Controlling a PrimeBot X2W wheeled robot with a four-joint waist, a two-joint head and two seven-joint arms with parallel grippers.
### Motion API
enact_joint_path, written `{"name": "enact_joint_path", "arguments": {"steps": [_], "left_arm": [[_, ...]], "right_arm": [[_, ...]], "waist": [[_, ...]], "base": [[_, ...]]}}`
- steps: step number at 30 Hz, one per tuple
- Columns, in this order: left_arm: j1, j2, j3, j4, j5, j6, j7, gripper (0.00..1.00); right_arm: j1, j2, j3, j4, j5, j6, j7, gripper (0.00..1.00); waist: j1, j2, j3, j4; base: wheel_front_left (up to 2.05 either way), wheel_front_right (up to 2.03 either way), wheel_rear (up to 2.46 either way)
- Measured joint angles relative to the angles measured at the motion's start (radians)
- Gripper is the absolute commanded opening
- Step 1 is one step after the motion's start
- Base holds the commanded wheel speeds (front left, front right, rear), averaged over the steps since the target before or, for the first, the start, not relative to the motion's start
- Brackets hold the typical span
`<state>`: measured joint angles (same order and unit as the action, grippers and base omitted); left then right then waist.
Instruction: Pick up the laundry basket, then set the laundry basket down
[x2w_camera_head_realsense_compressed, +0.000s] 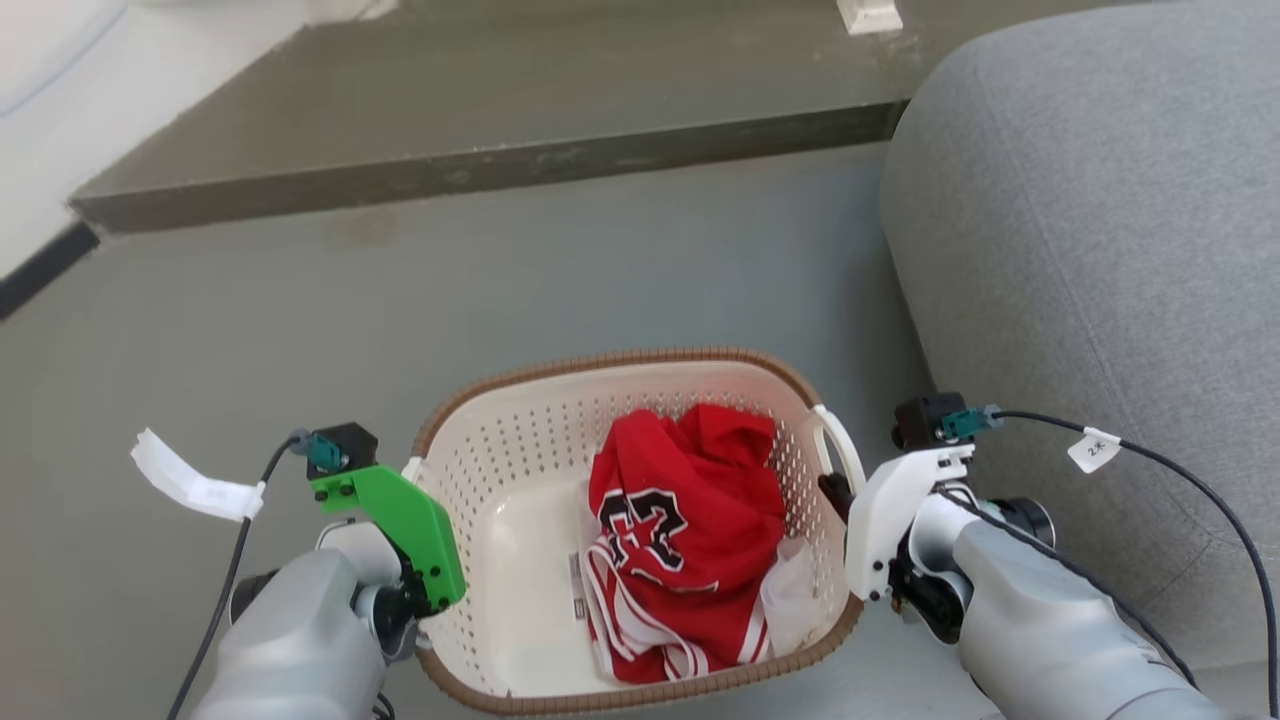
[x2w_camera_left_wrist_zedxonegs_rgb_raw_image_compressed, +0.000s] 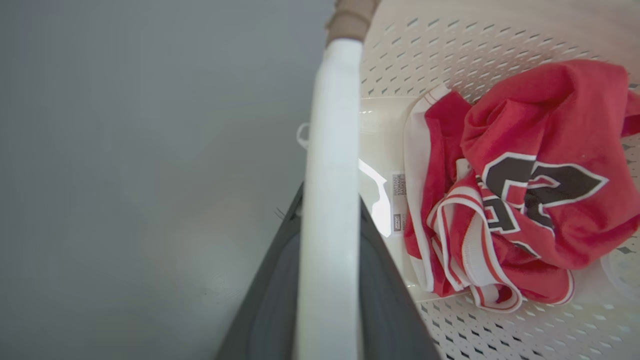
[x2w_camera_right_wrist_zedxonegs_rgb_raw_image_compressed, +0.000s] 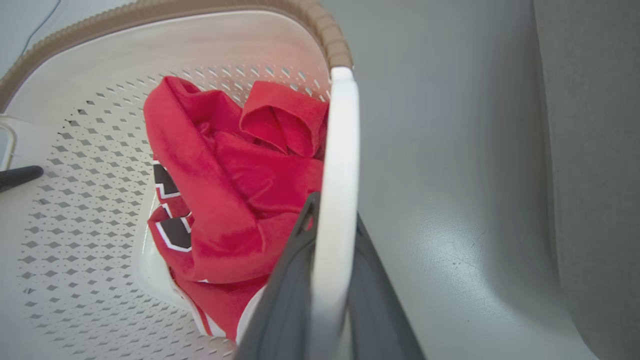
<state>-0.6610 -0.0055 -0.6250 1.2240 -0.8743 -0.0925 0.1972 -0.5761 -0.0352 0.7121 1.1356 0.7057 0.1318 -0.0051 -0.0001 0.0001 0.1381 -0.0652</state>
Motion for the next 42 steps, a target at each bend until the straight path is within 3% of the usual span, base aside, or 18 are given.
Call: {"name": "enact_joint_path", "arguments": {"steps": [15, 42], "left_arm": [[0.054, 0.000, -0.016, 0.018, -0.040, -0.004, 0.059, 0.00], [0.079, 0.001, -0.028, 0.020, -0.064, -0.004, 0.101, 0.00]], "right_arm": [[0.043, 0.001, 0.030, -0.001, 0.055, 0.000, 0.080, 0.00], [0.055, -0.006, 0.063, -0.008, 0.107, 0.000, 0.121, 0.00]], "waist": [[0.0000, 0.0000, -0.107, -0.006], [0.0000, 0.0000, -0.142, -0.009]], "base": [[0.00, 0.00, 0.00], [0.00, 0.00, 0.00]]}}
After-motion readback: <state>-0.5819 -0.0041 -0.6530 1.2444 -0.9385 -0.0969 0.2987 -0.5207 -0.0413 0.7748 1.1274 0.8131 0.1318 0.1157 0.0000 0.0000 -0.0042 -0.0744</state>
